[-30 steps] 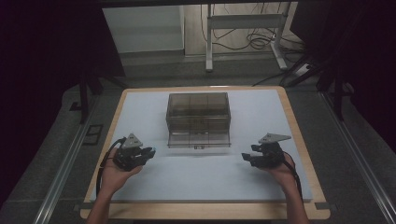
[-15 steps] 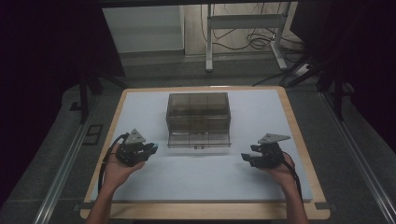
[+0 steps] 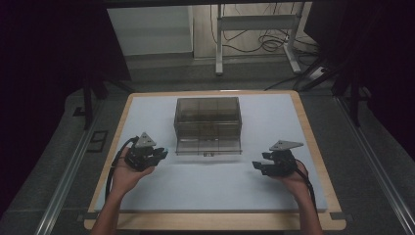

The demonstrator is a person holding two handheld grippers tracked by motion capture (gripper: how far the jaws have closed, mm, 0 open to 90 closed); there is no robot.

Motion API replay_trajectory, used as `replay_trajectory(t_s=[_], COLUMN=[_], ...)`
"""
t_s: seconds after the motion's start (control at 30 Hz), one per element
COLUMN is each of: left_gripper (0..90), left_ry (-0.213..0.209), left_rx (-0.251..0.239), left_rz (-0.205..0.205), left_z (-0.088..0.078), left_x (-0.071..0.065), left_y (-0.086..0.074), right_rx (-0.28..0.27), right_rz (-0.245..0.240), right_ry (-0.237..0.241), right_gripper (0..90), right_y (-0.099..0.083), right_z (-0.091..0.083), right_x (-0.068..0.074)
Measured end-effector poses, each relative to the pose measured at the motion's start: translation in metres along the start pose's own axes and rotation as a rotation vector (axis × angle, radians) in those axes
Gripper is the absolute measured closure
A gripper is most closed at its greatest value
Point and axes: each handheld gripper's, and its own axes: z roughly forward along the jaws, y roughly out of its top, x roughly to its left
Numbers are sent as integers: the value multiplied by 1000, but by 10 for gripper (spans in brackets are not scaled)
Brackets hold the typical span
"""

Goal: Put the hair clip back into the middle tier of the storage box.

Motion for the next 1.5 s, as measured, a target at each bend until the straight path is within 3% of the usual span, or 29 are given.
replay_trajectory(t_s=[0.8,1.17,1.5], left_gripper=[773,773,773], left_ry=[-10,-5,-6], left_rx=[12,10,11], left_rz=[-9,17,13], left_z=[15,18,23], left_x=[4,4,7], left_y=[12,23,28], right_rx=[3,8,9], right_rz=[2,2,-1], right_ry=[0,1,-1], right_gripper=[394,394,394], right_y=[0,0,0], right_z=[1,1,1], right_x=[-1,0,0])
